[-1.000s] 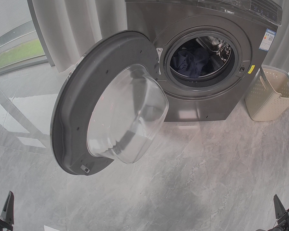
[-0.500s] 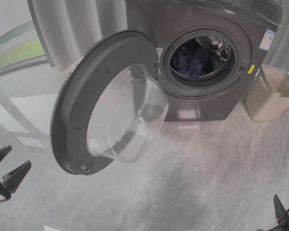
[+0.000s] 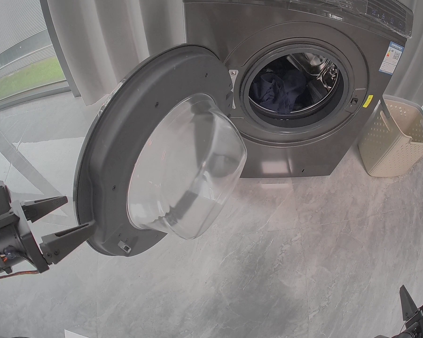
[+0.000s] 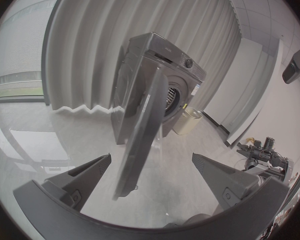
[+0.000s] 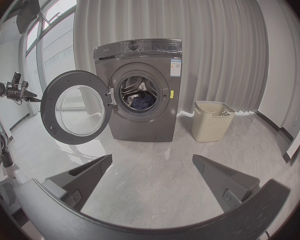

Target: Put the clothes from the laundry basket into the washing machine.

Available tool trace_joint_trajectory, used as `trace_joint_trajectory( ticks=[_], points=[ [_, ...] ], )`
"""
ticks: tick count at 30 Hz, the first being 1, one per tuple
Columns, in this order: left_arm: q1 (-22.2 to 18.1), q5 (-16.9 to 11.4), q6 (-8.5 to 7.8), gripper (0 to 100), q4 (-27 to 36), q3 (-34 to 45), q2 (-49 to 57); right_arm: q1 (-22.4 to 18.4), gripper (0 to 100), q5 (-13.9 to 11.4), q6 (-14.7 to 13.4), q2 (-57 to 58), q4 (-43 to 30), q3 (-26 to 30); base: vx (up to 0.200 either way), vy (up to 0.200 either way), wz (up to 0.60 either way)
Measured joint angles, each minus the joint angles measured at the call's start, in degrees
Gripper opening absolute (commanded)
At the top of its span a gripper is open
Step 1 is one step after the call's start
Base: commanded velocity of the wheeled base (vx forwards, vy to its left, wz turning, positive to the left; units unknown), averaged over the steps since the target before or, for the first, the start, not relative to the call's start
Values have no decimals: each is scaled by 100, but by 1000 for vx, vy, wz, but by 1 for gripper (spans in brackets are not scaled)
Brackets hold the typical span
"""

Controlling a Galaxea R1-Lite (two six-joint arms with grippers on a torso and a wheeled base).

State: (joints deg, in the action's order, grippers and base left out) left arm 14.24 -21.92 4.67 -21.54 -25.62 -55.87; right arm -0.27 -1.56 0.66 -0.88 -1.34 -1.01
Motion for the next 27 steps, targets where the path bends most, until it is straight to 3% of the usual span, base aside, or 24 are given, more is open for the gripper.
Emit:
trace_joint_trajectory(
  ticks=[7,13,21,27],
  points=[
    [563,44,9,100,-462,-55,-455,0,100,0,-4,0,-7,0,0,0,0],
    [1108,33,63,100,-490,-150,-617,-2,100,0,-11,-2,-11,0,0,0,0],
    [2126,20,488,100,-859,-436,-920,-4,100,1,-22,-5,-13,0,0,0,0],
    [2347,33,781,100,-1187,-489,-1084,5,100,1,-30,-5,-11,0,0,0,0]
  ],
)
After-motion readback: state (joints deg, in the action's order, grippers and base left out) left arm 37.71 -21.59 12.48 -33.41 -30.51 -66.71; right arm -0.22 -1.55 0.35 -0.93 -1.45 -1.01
